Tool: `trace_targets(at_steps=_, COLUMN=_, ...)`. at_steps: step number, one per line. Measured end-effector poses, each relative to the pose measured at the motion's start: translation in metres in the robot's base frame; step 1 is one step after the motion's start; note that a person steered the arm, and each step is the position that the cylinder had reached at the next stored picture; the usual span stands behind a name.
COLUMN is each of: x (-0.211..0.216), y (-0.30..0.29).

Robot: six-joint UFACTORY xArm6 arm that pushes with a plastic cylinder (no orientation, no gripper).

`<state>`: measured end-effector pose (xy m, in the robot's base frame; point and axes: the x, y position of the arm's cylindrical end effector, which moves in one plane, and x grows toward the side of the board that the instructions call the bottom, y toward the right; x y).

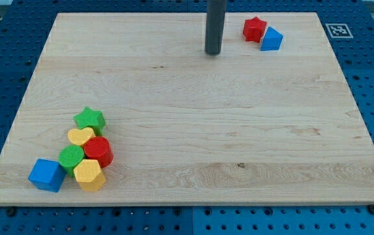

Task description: Separate red star from blue triangle

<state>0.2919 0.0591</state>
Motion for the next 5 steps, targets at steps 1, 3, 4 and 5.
trace_targets(at_steps=1, x=-0.015, y=0.007)
trace_targets(at_steps=3, x=-0.032, y=0.025)
trace_targets(at_steps=4, x=-0.032, y=0.052)
trace_targets(at_steps=5, x=-0.025, y=0.060)
